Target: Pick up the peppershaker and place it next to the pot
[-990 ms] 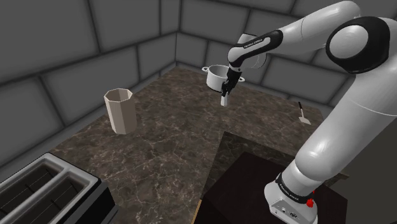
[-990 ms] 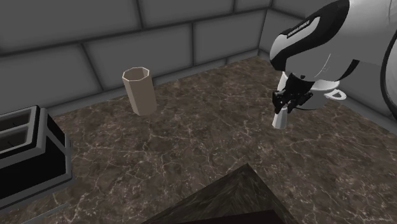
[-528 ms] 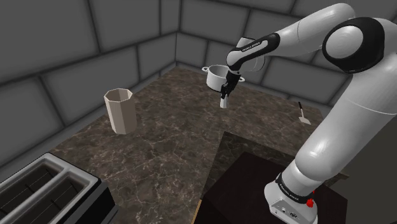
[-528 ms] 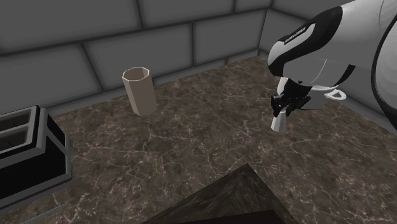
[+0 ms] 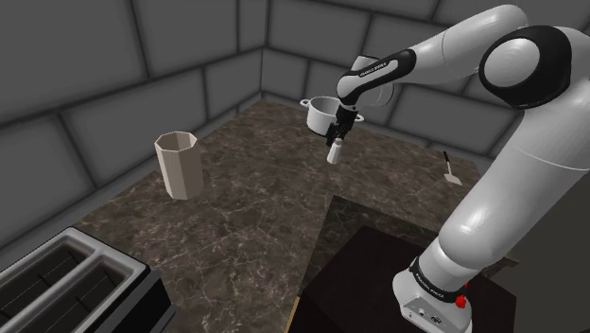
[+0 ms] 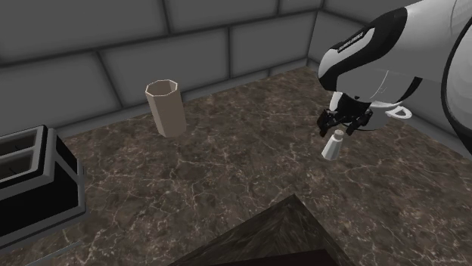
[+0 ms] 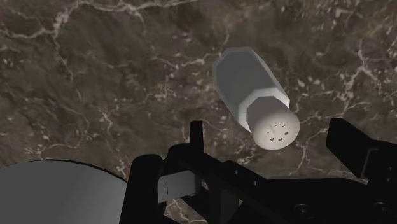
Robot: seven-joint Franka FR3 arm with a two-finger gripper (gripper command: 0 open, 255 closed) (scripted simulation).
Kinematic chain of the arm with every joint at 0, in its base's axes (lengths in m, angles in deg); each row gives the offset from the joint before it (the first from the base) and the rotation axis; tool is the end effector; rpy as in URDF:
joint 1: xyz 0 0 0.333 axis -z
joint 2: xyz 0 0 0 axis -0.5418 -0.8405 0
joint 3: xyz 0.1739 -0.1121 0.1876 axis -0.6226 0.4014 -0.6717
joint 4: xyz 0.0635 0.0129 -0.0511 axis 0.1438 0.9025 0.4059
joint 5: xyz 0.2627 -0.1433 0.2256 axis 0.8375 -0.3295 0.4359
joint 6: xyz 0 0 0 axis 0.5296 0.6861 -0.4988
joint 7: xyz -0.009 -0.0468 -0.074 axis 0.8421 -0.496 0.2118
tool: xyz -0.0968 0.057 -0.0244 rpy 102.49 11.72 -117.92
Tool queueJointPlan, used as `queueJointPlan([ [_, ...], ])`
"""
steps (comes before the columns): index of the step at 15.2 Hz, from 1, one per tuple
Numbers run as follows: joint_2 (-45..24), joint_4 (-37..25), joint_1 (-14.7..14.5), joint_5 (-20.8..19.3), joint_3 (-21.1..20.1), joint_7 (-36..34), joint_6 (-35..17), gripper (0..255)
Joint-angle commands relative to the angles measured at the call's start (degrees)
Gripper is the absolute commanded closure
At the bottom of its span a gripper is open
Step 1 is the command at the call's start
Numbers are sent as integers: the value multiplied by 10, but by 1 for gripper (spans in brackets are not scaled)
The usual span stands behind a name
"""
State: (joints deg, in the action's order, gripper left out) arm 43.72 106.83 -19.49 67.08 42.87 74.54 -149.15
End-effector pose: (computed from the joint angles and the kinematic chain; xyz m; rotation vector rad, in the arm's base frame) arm 0.4899 -0.2043 0.3265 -3.0967 0.0018 -0.1334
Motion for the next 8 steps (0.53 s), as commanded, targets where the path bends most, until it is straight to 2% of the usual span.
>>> queueJointPlan([
  [1,12,-6,0,-4,1,-3,18,0],
  [4,42,-28,1,-15,3,-10,68,0],
  [8,42,-28,2,-15,3,-10,68,0],
])
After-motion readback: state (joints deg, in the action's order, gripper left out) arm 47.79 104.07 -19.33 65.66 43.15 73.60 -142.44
